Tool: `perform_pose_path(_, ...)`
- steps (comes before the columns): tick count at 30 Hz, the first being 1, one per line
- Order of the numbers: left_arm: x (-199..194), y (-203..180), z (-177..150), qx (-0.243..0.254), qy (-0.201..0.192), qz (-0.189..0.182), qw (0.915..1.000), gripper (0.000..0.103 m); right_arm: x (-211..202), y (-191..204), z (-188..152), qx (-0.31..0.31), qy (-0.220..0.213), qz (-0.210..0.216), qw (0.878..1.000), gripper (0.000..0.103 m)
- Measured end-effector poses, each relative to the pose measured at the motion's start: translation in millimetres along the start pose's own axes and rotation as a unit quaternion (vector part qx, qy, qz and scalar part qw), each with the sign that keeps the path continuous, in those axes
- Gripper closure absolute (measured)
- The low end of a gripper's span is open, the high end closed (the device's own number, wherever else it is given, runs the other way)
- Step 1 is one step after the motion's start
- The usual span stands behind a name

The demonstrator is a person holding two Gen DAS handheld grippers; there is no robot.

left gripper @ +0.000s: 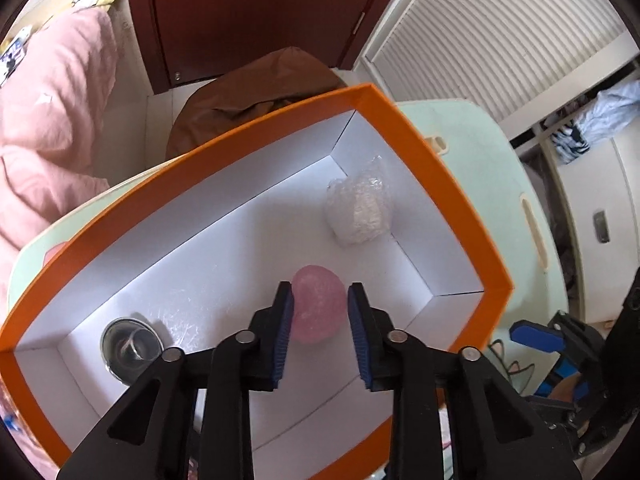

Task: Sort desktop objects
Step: 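Grasp the pink heart with the left tool and lift it out, then lower the pink heart onto the table and open the left tool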

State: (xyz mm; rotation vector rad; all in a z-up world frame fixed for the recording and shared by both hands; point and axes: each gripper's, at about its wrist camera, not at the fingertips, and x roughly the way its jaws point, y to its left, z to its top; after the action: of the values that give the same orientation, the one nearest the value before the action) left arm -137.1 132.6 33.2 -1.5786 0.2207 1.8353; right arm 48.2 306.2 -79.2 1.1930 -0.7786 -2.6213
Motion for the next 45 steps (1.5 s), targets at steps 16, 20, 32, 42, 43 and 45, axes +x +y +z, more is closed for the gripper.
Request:
perform_pose_path(16,-103,-6,-64,-0.043,-0.132,-0.081,0.987,0.079,5,20,-1,-0.033,0.011,0.002,0.999,0.046)
perform_pose_path(20,-92,-9,-95,-0.048,-0.14,-0.043,0.988,0.079,8,24,-4,-0.041,0.021,-0.001,0.999,0.046)
perform_pose_path(32,-57,-2,-132,-0.104,-0.165,0.0,0.9808,0.079,27,44,-9,-0.078,0.065,-0.025,0.994,0.046)
perform_pose_path(42,-88,2,-148,-0.117,-0.241,-0.021,0.9632,0.033,32,47,-11,-0.084,0.076,-0.032,0.993,0.046)
perform_pose_path(43,-92,5,-150,-0.122,-0.243,-0.019,0.9622,0.033,32,47,-11,-0.084,0.076,-0.033,0.993,0.046)
perform_pose_path(45,-98,9,-155,-0.132,-0.246,-0.011,0.9602,0.033,33,47,-11,-0.085,0.077,-0.035,0.993,0.046)
